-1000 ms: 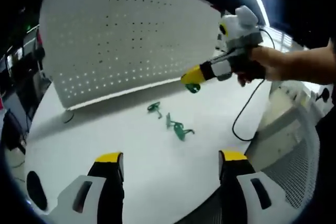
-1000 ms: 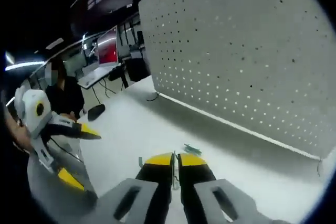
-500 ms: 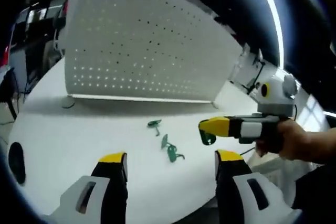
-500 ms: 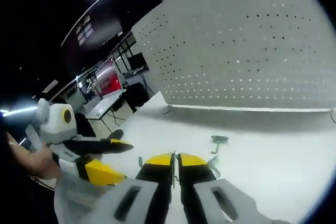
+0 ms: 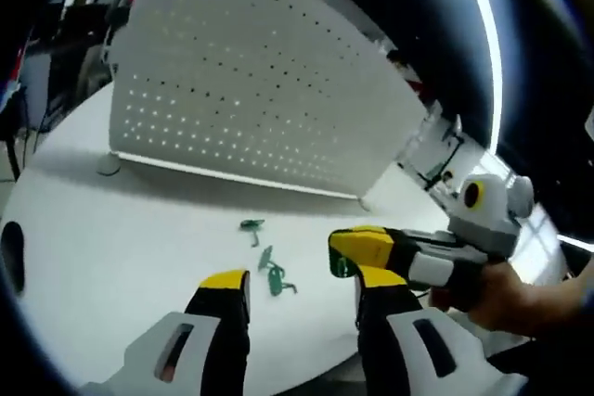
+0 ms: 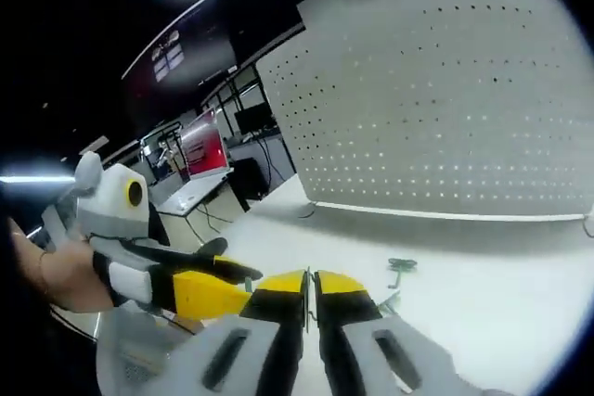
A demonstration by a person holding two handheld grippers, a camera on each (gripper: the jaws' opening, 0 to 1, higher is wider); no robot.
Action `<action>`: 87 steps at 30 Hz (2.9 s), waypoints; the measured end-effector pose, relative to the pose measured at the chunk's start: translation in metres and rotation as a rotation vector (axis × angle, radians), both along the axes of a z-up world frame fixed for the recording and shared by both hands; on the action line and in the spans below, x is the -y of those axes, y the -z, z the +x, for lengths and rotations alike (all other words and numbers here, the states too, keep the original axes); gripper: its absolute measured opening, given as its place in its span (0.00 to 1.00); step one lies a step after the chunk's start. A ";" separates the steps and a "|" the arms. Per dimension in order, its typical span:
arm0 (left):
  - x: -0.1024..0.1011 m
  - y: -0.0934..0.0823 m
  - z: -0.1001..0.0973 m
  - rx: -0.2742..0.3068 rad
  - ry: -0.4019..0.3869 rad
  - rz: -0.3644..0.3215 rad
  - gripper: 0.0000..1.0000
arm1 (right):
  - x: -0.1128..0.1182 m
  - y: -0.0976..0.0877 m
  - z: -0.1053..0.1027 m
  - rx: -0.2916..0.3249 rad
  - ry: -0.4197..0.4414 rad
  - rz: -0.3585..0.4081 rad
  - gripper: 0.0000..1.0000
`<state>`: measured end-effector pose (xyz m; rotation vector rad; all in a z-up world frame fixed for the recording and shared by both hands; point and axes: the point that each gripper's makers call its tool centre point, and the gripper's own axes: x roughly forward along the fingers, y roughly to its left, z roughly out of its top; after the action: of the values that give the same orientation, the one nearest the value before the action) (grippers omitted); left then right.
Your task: Insert the hook assembly into the mounting plate slot until the hook locks in place.
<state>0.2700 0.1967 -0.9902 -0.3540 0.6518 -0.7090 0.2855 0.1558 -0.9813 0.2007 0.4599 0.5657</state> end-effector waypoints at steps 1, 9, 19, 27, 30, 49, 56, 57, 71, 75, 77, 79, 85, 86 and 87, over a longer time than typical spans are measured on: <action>0.000 -0.001 0.002 0.013 -0.005 -0.002 0.41 | -0.001 -0.001 0.000 0.004 -0.001 0.004 0.00; 0.004 -0.005 0.000 -0.005 0.009 -0.047 0.28 | -0.010 -0.005 0.002 0.021 -0.016 0.011 0.00; 0.015 -0.014 -0.001 -0.023 0.046 -0.086 0.15 | -0.012 -0.008 0.002 0.033 -0.035 0.026 0.00; 0.020 -0.020 0.000 -0.060 0.065 -0.142 0.12 | -0.008 -0.016 0.003 0.056 -0.048 0.068 0.00; 0.023 -0.023 -0.001 -0.049 0.081 -0.145 0.09 | -0.007 -0.018 0.003 0.064 -0.046 0.072 0.00; 0.026 -0.031 -0.006 -0.041 0.125 -0.123 0.02 | -0.007 -0.025 -0.002 0.079 -0.028 0.098 0.00; 0.026 -0.034 -0.005 -0.058 0.124 -0.144 0.02 | -0.007 -0.028 0.000 0.078 -0.035 0.103 0.01; 0.026 -0.034 -0.005 -0.054 0.126 -0.139 0.02 | -0.007 -0.028 0.000 0.073 -0.038 0.110 0.01; 0.014 -0.028 0.003 -0.036 0.071 -0.102 0.02 | -0.001 -0.040 0.002 0.101 -0.018 0.119 0.05; 0.001 -0.028 0.014 0.011 0.030 -0.043 0.02 | 0.015 -0.048 0.002 0.143 0.013 0.071 0.06; -0.005 -0.030 0.020 0.035 0.013 -0.021 0.02 | 0.025 -0.045 0.000 0.143 0.027 0.038 0.08; -0.009 -0.034 0.025 0.059 -0.004 -0.004 0.01 | 0.035 -0.040 -0.002 0.145 0.049 0.003 0.09; -0.017 -0.049 0.041 0.124 -0.049 0.022 0.02 | 0.071 -0.008 -0.021 0.097 0.106 -0.148 0.16; -0.018 -0.050 0.044 0.136 -0.052 0.034 0.02 | 0.075 -0.004 -0.024 0.089 0.110 -0.171 0.17; -0.020 -0.053 0.048 0.152 -0.059 0.050 0.02 | 0.079 0.001 -0.029 0.088 0.110 -0.190 0.17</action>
<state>0.3176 0.2166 -0.9375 -0.2699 0.5124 -0.6554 0.2569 0.0766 -0.9826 0.0192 0.4115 0.4190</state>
